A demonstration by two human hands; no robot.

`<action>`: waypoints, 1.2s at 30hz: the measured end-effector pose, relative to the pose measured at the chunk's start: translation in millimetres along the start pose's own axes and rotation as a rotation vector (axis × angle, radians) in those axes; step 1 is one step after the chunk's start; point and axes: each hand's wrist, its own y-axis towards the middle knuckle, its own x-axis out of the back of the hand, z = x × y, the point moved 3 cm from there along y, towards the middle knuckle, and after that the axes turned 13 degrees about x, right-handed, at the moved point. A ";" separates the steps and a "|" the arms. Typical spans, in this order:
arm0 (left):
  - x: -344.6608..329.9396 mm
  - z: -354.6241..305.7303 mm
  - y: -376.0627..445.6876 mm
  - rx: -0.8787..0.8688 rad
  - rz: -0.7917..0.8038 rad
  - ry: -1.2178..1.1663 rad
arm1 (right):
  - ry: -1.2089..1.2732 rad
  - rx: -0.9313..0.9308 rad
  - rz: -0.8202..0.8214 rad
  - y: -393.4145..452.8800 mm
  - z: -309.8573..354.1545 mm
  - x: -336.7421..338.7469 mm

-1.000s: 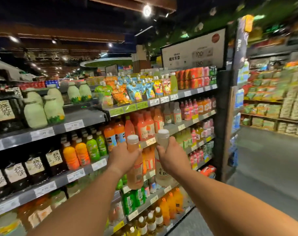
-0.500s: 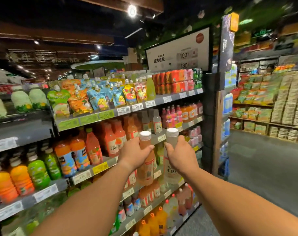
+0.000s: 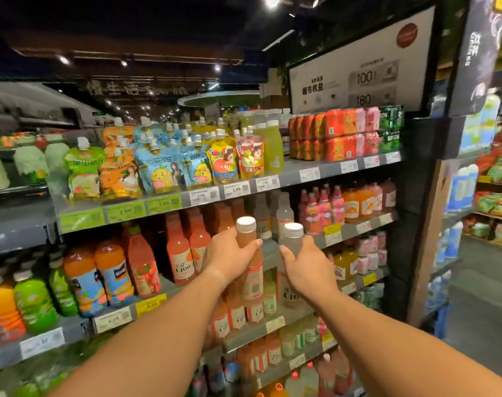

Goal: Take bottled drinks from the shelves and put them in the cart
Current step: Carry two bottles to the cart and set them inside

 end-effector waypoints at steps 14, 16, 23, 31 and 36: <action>-85.9 -1.8 117.8 0.187 -0.055 -0.101 | 0.058 0.095 0.056 152.1 -72.0 -51.4; -93.7 -1.4 129.0 0.220 -0.096 -0.128 | 0.119 0.131 0.067 170.5 -75.5 -65.1; -109.2 -14.4 173.3 0.330 -0.231 0.021 | 0.159 0.317 0.204 223.6 -74.9 -104.6; -135.2 -8.9 199.4 0.520 -0.155 0.223 | 0.135 0.283 0.274 248.2 -85.2 -139.3; -141.4 -7.7 211.5 0.573 -0.137 0.276 | 0.082 0.233 0.302 263.6 -82.0 -147.7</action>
